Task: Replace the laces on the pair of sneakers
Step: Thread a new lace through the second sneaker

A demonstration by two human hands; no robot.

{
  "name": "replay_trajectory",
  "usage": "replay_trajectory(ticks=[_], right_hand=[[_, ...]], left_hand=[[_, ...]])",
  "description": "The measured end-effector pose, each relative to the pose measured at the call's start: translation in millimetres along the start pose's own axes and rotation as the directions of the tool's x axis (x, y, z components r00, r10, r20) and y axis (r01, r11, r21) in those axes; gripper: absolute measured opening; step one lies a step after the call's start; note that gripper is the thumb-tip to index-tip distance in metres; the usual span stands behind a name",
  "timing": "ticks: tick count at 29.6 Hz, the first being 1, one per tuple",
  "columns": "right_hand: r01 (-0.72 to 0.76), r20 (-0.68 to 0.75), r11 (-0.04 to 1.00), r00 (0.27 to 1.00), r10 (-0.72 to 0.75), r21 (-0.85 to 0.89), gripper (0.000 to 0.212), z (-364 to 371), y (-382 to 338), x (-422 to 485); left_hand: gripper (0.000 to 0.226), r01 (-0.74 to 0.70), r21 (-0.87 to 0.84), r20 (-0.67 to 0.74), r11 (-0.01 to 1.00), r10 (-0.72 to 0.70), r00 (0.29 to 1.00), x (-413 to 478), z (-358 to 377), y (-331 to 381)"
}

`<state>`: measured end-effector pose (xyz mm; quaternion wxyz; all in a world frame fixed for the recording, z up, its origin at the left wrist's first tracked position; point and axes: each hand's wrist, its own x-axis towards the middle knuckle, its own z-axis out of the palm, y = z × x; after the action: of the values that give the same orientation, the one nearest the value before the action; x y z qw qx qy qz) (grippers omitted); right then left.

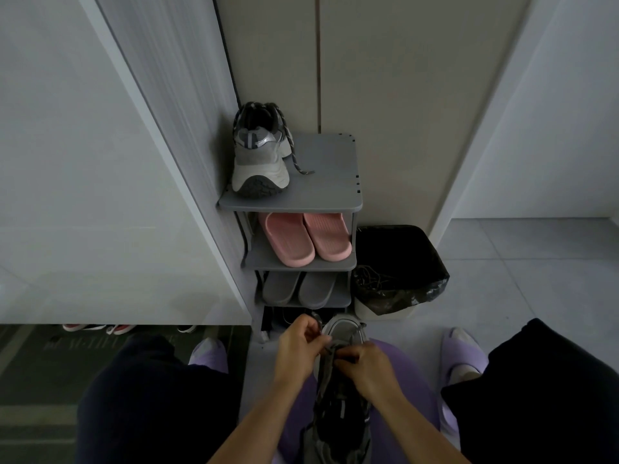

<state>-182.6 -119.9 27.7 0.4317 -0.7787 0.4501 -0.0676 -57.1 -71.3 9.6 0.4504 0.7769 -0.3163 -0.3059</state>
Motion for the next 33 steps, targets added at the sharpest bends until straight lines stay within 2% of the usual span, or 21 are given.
replay_trajectory(ticks=[8, 10, 14, 16, 22, 24, 26, 29, 33], right_hand=[[0.023, -0.030, 0.999, 0.999, -0.022, 0.037, 0.022, 1.5, 1.1, -0.2], [0.015, -0.031, 0.999, 0.999, -0.013, 0.052, 0.023, 2.8, 2.0, 0.3], [-0.012, -0.014, 0.997, 1.000, 0.013, 0.079, 0.022, 3.8, 3.1, 1.9], [-0.024, -0.013, 0.996, 1.000, 0.025, 0.082, 0.021, 5.1, 4.7, 3.7], [-0.060, 0.000, 0.994, 0.998, 0.060, 0.090, 0.016, 10.8, 6.4, 8.8], [-0.050, 0.019, 0.995, 0.999, 0.048, 0.082, 0.015, 10.0, 5.3, 8.1], [-0.042, 0.017, 0.995, 0.999, 0.041, 0.086, 0.021, 8.9, 6.2, 6.7], [-0.080, -0.005, 0.973, 0.996, 0.084, 0.215, 0.028, 10.6, 10.5, 4.9], [-0.110, -0.111, 0.903, 0.979, 0.171, 0.416, 0.016, -0.6, 17.1, 5.8]], left_hand=[[0.028, 0.085, -0.068, 0.133, 0.994, -0.075, 0.988, 2.1, -3.6, 1.9], [0.029, 0.053, -0.014, 0.156, 0.998, -0.050, 0.987, 3.4, -5.1, 4.2], [0.036, -0.099, 0.218, 0.231, 0.971, 0.047, 0.972, 7.0, -6.2, 9.1], [0.036, -0.115, 0.235, 0.239, 0.965, 0.058, 0.969, 4.9, -3.6, 8.2], [0.024, 0.098, -0.044, 0.112, 0.994, -0.093, 0.989, -9.9, 6.0, 1.9], [0.021, 0.178, -0.188, 0.120, 0.966, -0.157, 0.980, -20.4, 13.3, 5.0], [0.029, 0.239, -0.301, 0.129, 0.923, -0.209, 0.969, -28.7, 19.5, 4.3], [0.033, 0.254, -0.306, 0.105, 0.917, -0.233, 0.967, -32.1, 21.2, 5.6], [0.030, 0.276, -0.323, 0.072, 0.905, -0.267, 0.961, -29.5, 19.9, 3.9]])
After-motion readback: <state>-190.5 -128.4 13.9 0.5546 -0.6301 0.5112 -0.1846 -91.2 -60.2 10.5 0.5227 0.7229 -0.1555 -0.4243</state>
